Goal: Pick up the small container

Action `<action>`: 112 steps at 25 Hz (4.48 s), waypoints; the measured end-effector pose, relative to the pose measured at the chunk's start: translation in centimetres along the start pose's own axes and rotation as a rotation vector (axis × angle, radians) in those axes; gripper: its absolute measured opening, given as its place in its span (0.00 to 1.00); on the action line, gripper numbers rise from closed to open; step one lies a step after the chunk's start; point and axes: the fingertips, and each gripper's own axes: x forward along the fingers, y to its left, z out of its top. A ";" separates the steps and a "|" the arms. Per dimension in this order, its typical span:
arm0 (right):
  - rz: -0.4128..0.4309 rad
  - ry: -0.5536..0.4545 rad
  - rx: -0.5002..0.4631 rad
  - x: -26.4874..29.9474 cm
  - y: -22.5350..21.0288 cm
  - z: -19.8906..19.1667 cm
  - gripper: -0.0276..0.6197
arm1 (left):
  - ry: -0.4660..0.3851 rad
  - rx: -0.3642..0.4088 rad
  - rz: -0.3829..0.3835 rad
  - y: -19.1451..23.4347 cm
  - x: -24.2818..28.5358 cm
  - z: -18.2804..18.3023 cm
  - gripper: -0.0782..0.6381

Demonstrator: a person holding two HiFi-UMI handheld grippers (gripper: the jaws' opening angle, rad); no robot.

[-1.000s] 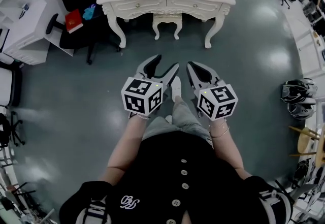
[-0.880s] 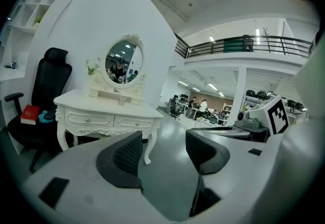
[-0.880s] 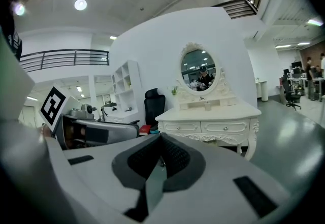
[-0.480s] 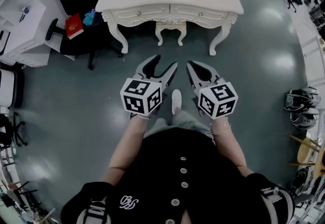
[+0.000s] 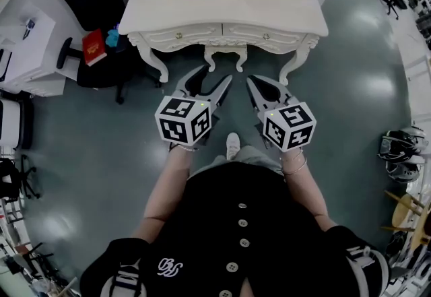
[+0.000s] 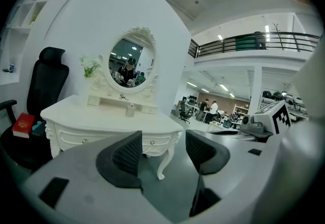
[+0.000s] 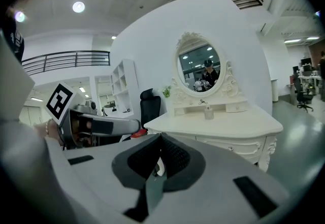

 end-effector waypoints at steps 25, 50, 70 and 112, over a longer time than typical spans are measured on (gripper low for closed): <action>-0.014 0.021 0.022 7.7 -10.0 3.7 0.05 | 0.023 -0.032 -0.016 5.1 12.1 4.1 0.46; -0.108 0.013 0.065 22.7 -20.7 11.4 0.05 | 0.063 -0.012 -0.145 16.3 27.6 12.7 0.46; -0.167 -0.010 0.085 30.1 -25.2 14.3 0.05 | 0.094 0.005 -0.227 21.6 34.3 15.7 0.46; -0.028 0.110 0.128 30.8 -31.8 12.3 0.05 | 0.200 -0.013 -0.036 22.8 39.6 11.8 0.46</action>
